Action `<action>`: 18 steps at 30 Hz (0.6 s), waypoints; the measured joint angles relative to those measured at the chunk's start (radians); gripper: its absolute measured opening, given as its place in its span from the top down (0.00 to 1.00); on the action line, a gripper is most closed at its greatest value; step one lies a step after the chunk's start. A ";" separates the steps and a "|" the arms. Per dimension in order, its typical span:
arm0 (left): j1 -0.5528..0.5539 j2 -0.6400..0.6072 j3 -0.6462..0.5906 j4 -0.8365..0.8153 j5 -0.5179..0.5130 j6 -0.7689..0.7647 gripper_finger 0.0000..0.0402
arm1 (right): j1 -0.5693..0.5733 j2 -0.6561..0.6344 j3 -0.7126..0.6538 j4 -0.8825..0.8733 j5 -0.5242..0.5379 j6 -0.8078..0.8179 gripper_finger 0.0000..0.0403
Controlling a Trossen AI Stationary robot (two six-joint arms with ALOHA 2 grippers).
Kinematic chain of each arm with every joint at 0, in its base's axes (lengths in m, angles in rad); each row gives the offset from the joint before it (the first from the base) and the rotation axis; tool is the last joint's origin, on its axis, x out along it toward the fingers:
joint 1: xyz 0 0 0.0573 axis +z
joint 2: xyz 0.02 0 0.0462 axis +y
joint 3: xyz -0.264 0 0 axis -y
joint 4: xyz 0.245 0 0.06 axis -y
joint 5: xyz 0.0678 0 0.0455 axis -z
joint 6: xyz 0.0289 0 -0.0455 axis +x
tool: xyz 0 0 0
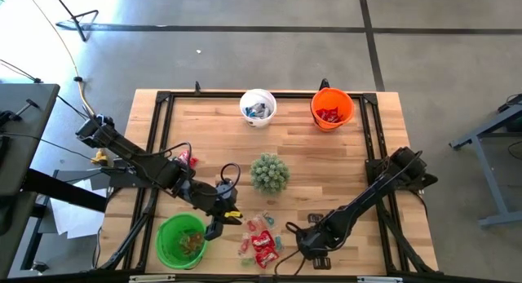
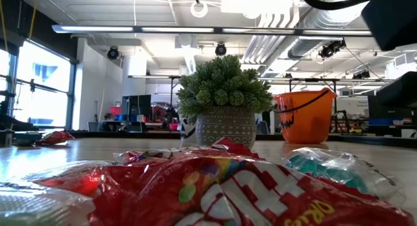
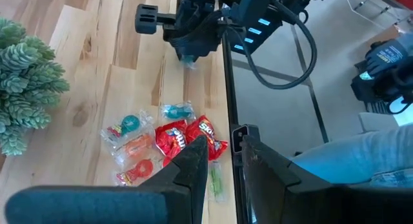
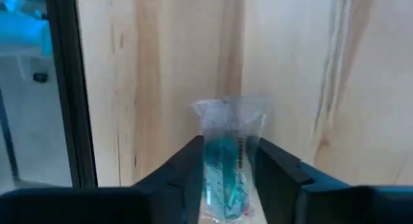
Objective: Sort candy
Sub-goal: Put the blue gummy into the green bucket
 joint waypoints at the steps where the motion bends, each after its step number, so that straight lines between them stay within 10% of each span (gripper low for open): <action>1: 0.000 0.000 0.000 0.000 0.000 -0.003 0.80 | -0.001 0.000 0.000 -0.001 -0.002 0.018 0.74; 18: -0.005 0.000 0.001 0.030 0.051 -0.007 0.80 | -0.012 -0.145 -0.005 -0.061 -0.037 0.173 0.99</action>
